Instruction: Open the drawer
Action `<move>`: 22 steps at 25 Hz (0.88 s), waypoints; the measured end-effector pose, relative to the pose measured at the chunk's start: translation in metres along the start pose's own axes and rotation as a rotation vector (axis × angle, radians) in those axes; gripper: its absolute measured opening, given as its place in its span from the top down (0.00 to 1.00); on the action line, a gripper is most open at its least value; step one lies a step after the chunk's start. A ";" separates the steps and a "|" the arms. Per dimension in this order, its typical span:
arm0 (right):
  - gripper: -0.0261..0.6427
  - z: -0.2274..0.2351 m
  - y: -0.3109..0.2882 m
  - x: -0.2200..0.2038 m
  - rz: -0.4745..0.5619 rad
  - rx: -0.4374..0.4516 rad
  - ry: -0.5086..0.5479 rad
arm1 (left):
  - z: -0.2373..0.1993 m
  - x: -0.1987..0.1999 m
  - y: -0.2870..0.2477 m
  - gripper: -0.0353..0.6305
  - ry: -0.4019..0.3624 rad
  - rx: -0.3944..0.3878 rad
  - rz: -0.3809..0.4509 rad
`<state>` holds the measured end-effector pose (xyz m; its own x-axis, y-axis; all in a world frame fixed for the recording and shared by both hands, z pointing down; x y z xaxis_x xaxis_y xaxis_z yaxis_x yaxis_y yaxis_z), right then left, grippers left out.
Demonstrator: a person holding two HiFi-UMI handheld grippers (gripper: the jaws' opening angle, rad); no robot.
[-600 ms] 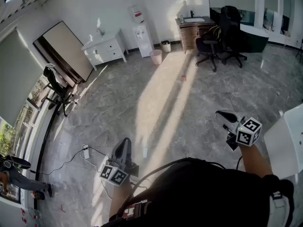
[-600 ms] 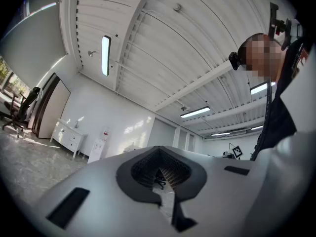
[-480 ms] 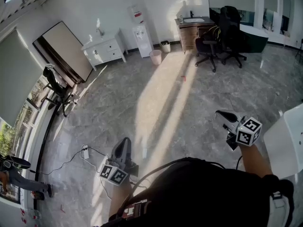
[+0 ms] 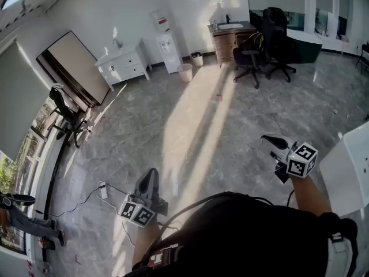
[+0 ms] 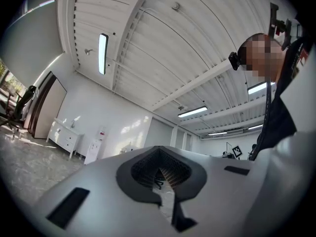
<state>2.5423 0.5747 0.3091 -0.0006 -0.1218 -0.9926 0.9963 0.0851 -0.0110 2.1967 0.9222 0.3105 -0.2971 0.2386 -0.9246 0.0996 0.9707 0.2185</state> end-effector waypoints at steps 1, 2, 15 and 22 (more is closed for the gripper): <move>0.96 0.003 0.003 0.000 0.004 -0.001 -0.010 | 0.002 -0.002 -0.002 0.95 -0.005 0.002 -0.006; 0.96 0.007 0.006 0.000 0.009 -0.001 -0.022 | 0.005 -0.005 -0.004 0.95 -0.005 0.002 -0.007; 0.96 0.051 0.044 -0.009 0.014 0.010 -0.047 | 0.047 -0.028 -0.037 0.95 -0.016 0.012 -0.037; 0.96 0.088 0.076 -0.017 -0.003 0.028 -0.061 | 0.086 -0.053 -0.064 0.95 -0.001 0.024 -0.050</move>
<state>2.6257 0.4958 0.3357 0.0011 -0.1819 -0.9833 0.9983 0.0568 -0.0094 2.2872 0.8451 0.3186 -0.3013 0.1895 -0.9345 0.1075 0.9806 0.1642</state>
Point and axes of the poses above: the fingertips, and each gripper's own axes: y backward along the fingers, z to its right, x out of its top, the point moved 9 cm from there along y, backward along the fingers, and after that the axes turned 4 degrees about y, right-handed, at the moved point
